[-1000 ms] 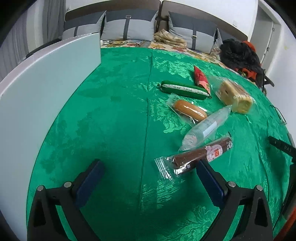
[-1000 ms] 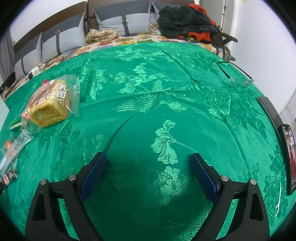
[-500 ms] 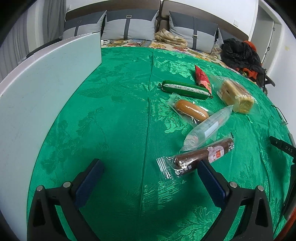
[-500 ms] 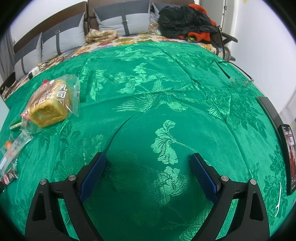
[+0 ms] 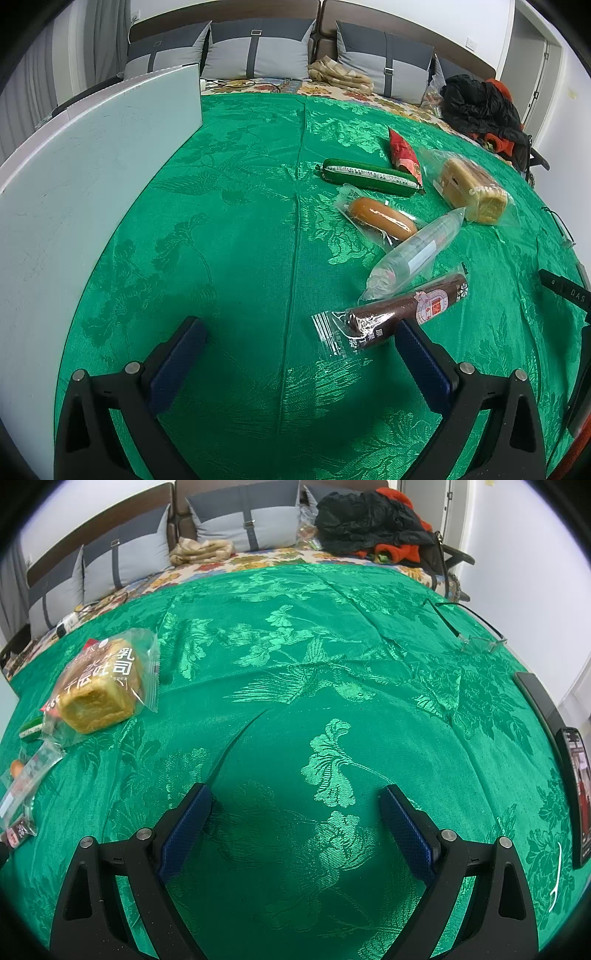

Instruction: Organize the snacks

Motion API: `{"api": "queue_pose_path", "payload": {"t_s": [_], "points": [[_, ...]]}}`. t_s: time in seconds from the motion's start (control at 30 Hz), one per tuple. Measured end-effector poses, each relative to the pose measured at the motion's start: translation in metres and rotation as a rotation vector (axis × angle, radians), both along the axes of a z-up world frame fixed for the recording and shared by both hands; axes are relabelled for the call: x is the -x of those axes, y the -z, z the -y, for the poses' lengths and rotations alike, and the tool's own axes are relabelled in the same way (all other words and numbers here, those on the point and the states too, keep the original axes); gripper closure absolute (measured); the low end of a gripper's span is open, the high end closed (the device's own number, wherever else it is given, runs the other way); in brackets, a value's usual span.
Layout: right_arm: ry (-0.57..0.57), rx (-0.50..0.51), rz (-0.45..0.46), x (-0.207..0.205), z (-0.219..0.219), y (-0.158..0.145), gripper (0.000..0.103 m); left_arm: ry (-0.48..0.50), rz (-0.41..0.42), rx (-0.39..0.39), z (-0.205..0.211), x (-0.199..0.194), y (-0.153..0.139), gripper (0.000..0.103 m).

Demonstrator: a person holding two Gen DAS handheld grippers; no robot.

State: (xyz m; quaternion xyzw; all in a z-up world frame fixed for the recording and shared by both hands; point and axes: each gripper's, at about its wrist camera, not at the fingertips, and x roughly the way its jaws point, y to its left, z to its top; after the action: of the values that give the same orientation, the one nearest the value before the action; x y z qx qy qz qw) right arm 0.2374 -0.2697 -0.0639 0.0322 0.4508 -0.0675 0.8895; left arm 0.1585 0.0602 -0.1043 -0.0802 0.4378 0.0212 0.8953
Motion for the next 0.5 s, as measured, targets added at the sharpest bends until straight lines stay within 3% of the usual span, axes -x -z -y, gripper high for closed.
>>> {"api": "queue_pose_path", "payload": {"t_s": [0.5], "points": [[0.0, 0.0, 0.0, 0.0006, 0.001, -0.0003, 0.008, 0.004, -0.006, -0.011, 0.0024, -0.001, 0.0016, 0.001]]}}
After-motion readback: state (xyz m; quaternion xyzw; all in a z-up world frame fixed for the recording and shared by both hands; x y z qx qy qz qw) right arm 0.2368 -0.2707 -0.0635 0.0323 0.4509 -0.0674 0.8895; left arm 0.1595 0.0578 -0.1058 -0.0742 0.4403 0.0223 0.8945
